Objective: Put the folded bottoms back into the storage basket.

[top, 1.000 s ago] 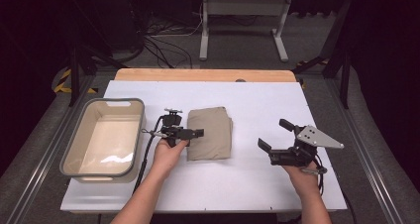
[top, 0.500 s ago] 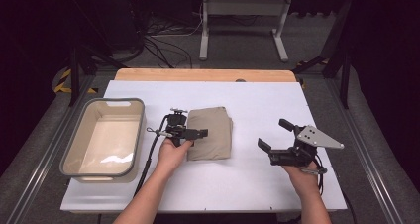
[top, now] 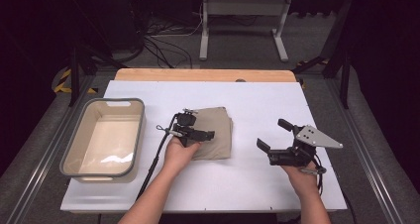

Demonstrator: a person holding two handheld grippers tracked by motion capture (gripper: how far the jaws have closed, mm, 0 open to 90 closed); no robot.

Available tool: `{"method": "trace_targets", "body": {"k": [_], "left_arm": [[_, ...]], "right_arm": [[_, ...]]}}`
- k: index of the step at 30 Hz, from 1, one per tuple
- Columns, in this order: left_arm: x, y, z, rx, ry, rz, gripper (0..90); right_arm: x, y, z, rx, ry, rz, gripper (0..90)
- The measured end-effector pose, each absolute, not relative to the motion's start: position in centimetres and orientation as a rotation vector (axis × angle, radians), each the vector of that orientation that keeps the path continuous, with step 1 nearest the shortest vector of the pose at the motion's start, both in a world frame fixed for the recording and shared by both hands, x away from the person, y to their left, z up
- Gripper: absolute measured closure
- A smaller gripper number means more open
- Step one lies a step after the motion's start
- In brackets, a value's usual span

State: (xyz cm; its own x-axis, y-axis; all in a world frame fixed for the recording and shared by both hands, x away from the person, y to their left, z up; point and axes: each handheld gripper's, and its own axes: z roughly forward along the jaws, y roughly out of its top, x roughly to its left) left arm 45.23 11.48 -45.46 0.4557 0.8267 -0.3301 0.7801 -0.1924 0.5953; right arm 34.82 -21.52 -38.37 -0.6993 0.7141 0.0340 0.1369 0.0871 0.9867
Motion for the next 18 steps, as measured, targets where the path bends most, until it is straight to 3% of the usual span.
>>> {"method": "trace_targets", "body": {"k": [5,7,11,15,18], "left_arm": [[45.3,10.5,-45.5,2.057,1.312,0.152,0.7],[44.9,9.4,-45.6,2.151,1.279,0.263,2.7],[44.9,9.2,-45.6,2.161,1.273,0.278,5.1],[44.9,9.2,-45.5,2.165,1.243,0.285,11.8],[44.6,9.1,-45.4,2.165,1.189,0.283,22.9]], "right_arm": [[34.8,-21.5,-38.4,0.836,1.911,1.652,0.0],[34.9,-21.5,-38.4,0.836,1.912,1.65,0.0],[34.8,-21.5,-38.3,0.834,1.912,1.65,0.0],[34.8,-21.4,-38.3,0.832,1.912,1.649,0.0],[34.8,-21.4,-38.3,0.835,1.916,1.648,0.0]]}}
